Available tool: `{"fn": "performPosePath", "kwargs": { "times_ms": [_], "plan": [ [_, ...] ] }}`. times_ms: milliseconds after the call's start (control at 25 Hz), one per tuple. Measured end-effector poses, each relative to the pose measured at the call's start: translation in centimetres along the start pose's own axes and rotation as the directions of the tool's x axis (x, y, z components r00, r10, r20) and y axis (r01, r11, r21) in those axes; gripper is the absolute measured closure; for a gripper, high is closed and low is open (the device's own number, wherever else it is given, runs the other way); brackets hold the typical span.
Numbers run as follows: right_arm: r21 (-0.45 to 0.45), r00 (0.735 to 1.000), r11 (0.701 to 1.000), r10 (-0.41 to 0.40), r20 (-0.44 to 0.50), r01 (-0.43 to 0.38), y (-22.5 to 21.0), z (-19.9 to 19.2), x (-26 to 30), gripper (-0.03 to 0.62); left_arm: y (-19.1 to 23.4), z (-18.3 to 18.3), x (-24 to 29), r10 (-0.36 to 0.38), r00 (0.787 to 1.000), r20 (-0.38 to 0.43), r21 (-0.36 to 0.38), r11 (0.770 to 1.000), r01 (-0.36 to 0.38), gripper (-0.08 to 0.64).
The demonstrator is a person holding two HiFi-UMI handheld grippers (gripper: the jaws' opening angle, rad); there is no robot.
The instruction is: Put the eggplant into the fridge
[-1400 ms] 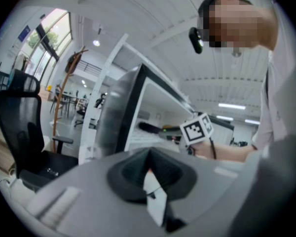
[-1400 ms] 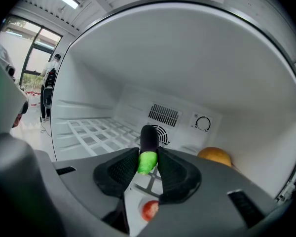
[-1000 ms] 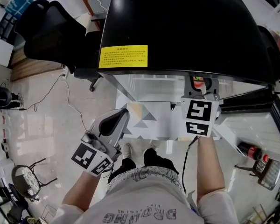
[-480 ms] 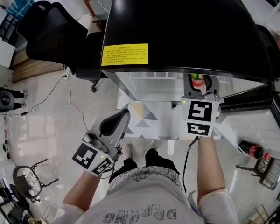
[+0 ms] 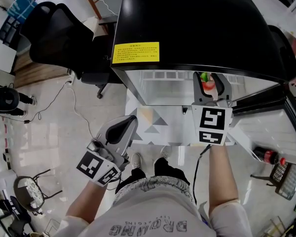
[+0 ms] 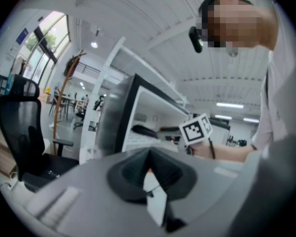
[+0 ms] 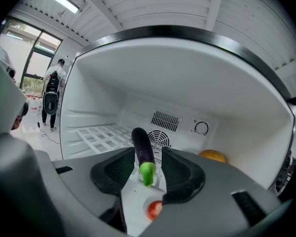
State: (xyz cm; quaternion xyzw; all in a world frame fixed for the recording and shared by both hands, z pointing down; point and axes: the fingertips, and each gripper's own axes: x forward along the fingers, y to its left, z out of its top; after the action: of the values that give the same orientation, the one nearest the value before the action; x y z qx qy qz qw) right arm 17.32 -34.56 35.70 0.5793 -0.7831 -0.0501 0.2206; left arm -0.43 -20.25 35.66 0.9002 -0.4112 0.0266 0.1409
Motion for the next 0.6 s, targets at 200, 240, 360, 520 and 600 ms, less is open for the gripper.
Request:
{"fn": "performPosePath", "kwargs": {
  "times_ms": [200, 240, 360, 520, 600],
  "plan": [
    [0.005, 1.0, 1.0, -0.008, 0.018, 0.008, -0.1, 0.7, -1.2, 0.425, -0.4, 0.4, -0.6, -0.01, 1.0, 0.007, 0.007, 1.0, 0.01, 0.554],
    [0.004, 1.0, 1.0, -0.008, 0.023, 0.008, -0.1, 0.8, -1.4, 0.425, -0.5, 0.4, -0.7, -0.013, 1.0, 0.008, 0.009, 1.0, 0.013, 0.554],
    [0.003, 0.999, 1.0, -0.004, 0.037, 0.004, 0.1, 1.1, -2.3, 0.425, -0.8, 0.7, -1.1, -0.022, 1.0, 0.012, 0.015, 1.0, 0.022, 0.554],
    [0.008, 0.998, 1.0, -0.006, 0.055, 0.006, 0.7, 1.4, -3.7, 0.43, -1.2, 0.8, -1.9, -0.036, 0.999, 0.016, 0.022, 0.999, 0.035, 0.554],
    [0.011, 0.998, 1.0, -0.009, 0.056, 0.009, 0.9, 1.5, -4.3, 0.444, -1.3, 0.8, -2.4, -0.044, 0.999, 0.017, 0.027, 0.999, 0.043, 0.554]
  ]
}}
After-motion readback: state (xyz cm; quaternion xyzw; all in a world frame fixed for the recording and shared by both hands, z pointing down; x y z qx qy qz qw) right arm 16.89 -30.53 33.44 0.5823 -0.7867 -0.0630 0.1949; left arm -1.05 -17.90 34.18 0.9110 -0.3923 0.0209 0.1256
